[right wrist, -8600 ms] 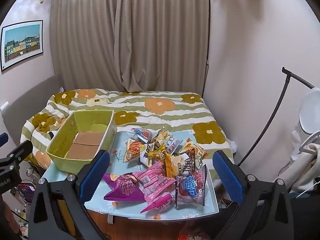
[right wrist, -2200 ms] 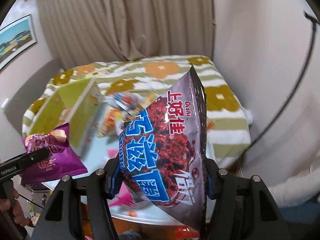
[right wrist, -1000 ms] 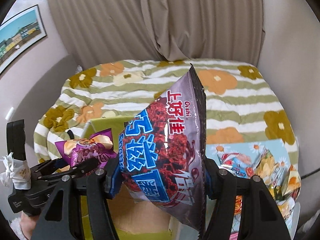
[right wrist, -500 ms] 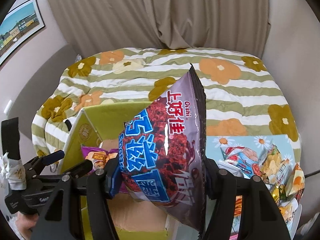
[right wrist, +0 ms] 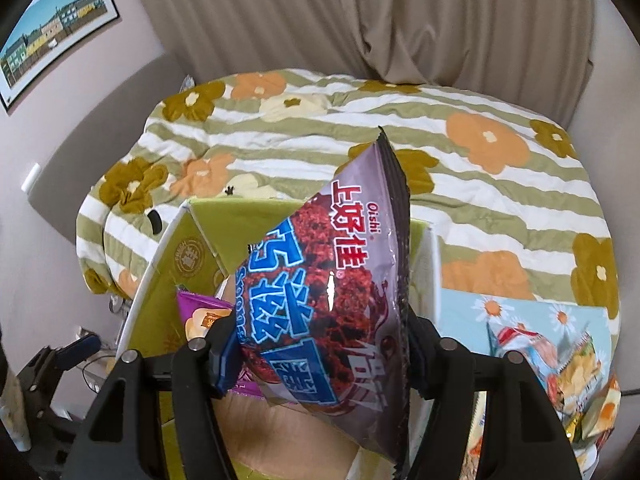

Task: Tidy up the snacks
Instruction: 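Lower the blue Oishi bag into the box and open the right tool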

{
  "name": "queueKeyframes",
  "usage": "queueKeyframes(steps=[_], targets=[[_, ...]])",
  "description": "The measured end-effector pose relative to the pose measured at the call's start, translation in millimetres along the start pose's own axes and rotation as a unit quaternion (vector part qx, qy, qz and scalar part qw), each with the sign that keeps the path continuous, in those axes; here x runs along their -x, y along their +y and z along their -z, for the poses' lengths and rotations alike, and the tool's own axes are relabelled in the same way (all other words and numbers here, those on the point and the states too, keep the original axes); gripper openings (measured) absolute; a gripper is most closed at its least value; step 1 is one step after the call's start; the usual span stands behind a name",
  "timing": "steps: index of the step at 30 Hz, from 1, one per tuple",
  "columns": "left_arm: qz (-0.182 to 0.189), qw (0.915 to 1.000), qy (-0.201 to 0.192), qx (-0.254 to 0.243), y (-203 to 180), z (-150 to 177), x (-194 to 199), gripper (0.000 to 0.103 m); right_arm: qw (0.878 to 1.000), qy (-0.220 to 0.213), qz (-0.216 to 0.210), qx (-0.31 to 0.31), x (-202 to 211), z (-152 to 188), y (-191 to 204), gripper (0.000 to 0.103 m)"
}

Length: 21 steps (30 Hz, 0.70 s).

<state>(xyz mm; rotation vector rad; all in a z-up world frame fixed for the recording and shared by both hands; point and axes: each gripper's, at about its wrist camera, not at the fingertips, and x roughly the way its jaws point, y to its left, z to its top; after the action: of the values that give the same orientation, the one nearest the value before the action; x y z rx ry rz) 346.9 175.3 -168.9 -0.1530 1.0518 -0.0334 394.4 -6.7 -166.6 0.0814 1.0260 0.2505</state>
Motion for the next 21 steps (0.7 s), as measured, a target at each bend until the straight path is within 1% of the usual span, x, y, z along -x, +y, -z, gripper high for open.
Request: queueKeyframes(steps=[3,4,5,7,11,17,21], targets=[[-0.006,1.0,0.0,0.004,3,0,-2,0.102,1.0,0.013,-0.004,0.016,-15,-3,3,0.066],[-0.007,1.0,0.001,0.004,3,0,-4,0.102,0.999,0.021,-0.006,0.025,-23,-3,4,0.075],[-0.009,1.0,0.003,0.003,3,0,-5,0.102,0.999,0.025,-0.006,0.031,-28,-3,4,0.087],[-0.009,0.9999,0.006,0.005,3,0,-8,0.102,0.999,0.025,-0.001,0.043,-36,-1,4,0.097],[-0.008,0.9999,0.008,0.004,3,0,-10,0.102,0.998,0.004,0.013,0.057,-31,3,3,0.097],[-0.002,1.0,0.008,0.003,6,-1,-10,0.102,0.999,0.008,0.014,0.044,-20,6,-5,0.097],[0.0,1.0,0.002,-0.005,4,-3,-3,0.102,0.999,0.006,0.016,0.033,-9,9,-6,0.097]])
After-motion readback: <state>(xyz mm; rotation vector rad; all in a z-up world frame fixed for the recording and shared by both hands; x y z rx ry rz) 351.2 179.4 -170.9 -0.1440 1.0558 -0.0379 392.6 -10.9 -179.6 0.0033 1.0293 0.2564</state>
